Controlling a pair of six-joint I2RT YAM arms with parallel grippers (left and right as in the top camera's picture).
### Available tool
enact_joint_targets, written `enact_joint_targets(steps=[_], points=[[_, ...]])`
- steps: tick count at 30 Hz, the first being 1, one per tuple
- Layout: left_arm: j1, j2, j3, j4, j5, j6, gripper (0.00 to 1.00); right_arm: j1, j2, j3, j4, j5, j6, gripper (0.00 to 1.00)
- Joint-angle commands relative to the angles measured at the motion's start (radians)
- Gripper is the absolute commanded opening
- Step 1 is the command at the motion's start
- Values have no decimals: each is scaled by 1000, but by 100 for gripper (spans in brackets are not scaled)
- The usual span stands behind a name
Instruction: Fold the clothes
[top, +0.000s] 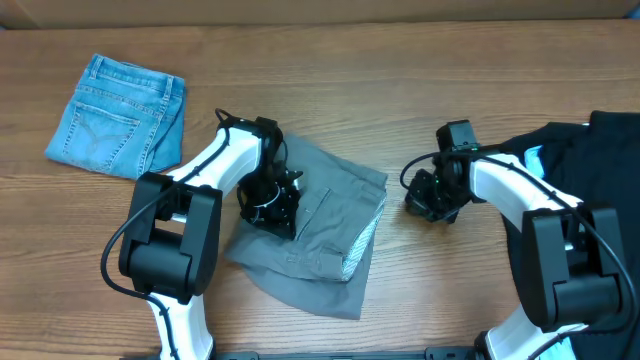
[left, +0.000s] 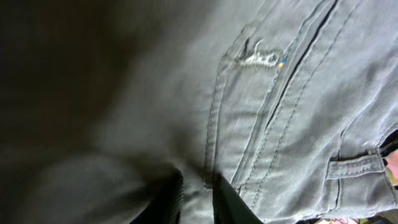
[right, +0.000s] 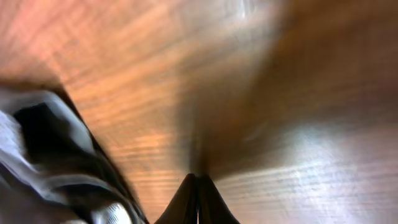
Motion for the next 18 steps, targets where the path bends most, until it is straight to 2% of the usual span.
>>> enact_joint_targets(steps=[1, 4, 8, 11, 18], points=[[-9, -6, -9, 20, 19, 27, 21, 23, -103, 52, -61, -101, -192, 4], [-11, -6, -9, 26, 19, 27, 23, 56, -193, 66, -99, -245, -317, 4], [-11, -6, -9, 31, 19, 27, 24, 139, -267, 67, -111, -333, -299, 4], [-11, -6, -9, 31, 23, 27, 26, 232, -250, 51, -82, -335, -124, 4], [-11, -8, 8, 6, 26, 3, 24, 359, -145, -47, 89, -337, 146, 4]])
